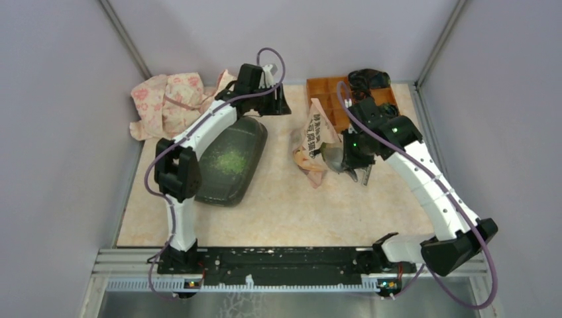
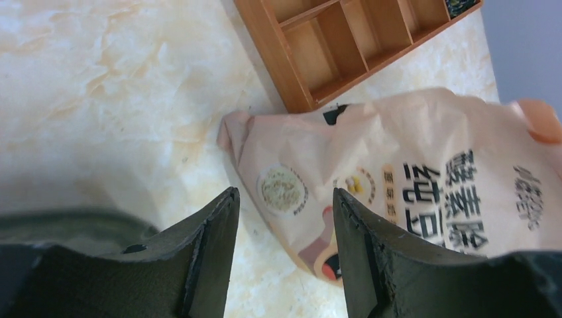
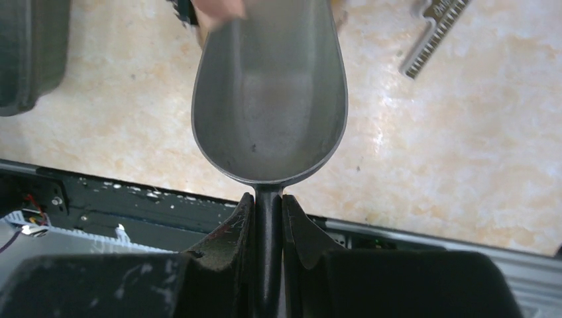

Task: Fill the litter box with clean litter
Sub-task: 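Scoop the cat litter from the cat litter bag.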

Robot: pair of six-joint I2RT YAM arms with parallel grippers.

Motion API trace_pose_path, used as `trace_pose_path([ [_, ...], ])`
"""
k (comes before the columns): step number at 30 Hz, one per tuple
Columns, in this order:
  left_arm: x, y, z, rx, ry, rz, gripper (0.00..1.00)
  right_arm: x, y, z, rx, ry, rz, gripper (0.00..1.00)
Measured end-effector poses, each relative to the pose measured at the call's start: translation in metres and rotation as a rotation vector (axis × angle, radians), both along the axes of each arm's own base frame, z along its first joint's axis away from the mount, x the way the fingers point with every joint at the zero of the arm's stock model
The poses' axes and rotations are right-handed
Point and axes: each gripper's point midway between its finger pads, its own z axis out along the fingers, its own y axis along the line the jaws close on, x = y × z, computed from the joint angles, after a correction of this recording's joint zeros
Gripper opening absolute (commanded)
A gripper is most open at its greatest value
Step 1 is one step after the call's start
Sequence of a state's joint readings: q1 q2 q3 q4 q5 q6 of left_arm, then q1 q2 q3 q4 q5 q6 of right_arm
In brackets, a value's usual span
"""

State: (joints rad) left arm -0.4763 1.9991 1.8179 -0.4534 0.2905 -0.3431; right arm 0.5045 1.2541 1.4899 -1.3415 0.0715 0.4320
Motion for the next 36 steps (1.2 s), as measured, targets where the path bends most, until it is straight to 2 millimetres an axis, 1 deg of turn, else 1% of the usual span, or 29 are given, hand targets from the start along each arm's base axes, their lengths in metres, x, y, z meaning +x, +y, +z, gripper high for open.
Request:
trace_pose_path([
  [2, 0.007, -0.01, -0.01, -0.003, 0.005, -0.015, 0.6, 0.009, 0.01, -0.001, 0.029, -0.005, 0.027, 0.0],
  [3, 0.011, -0.016, -0.02, -0.001, 0.015, -0.025, 0.6, 0.013, 0.015, -0.002, 0.041, -0.003, 0.043, 0.0],
  [4, 0.011, -0.02, -0.022, -0.001, 0.017, -0.032, 0.6, 0.016, 0.019, -0.002, 0.048, -0.001, 0.054, 0.0],
  [8, 0.017, -0.042, -0.046, 0.005, 0.04, -0.069, 0.6, 0.032, 0.032, -0.004, 0.068, 0.013, 0.095, 0.0],
  [11, 0.02, -0.055, -0.062, 0.01, 0.051, -0.091, 0.6, 0.041, 0.034, -0.013, 0.077, 0.052, 0.107, 0.0],
  [14, 0.02, -0.062, -0.072, 0.019, 0.06, -0.103, 0.6, 0.052, 0.029, -0.027, 0.11, 0.116, 0.086, 0.0],
  [18, 0.019, -0.065, -0.077, 0.025, 0.064, -0.11, 0.6, 0.062, 0.017, -0.046, 0.139, 0.184, 0.035, 0.0],
  [23, 0.021, -0.066, -0.075, 0.025, 0.054, -0.111, 0.6, 0.067, 0.026, -0.066, 0.164, 0.263, 0.049, 0.0],
  [28, 0.021, -0.066, -0.077, 0.025, 0.055, -0.113, 0.6, 0.066, 0.031, -0.073, 0.184, 0.302, 0.058, 0.0],
  [29, 0.022, -0.067, -0.077, 0.024, 0.053, -0.113, 0.6, 0.067, 0.034, -0.088, 0.181, 0.351, 0.057, 0.0],
  [30, 0.022, -0.067, -0.077, 0.024, 0.053, -0.113, 0.6, 0.067, 0.034, -0.089, 0.182, 0.354, 0.057, 0.0],
  [36, 0.022, -0.068, -0.078, 0.022, 0.052, -0.115, 0.6, 0.067, 0.039, -0.121, 0.151, 0.455, 0.058, 0.0],
])
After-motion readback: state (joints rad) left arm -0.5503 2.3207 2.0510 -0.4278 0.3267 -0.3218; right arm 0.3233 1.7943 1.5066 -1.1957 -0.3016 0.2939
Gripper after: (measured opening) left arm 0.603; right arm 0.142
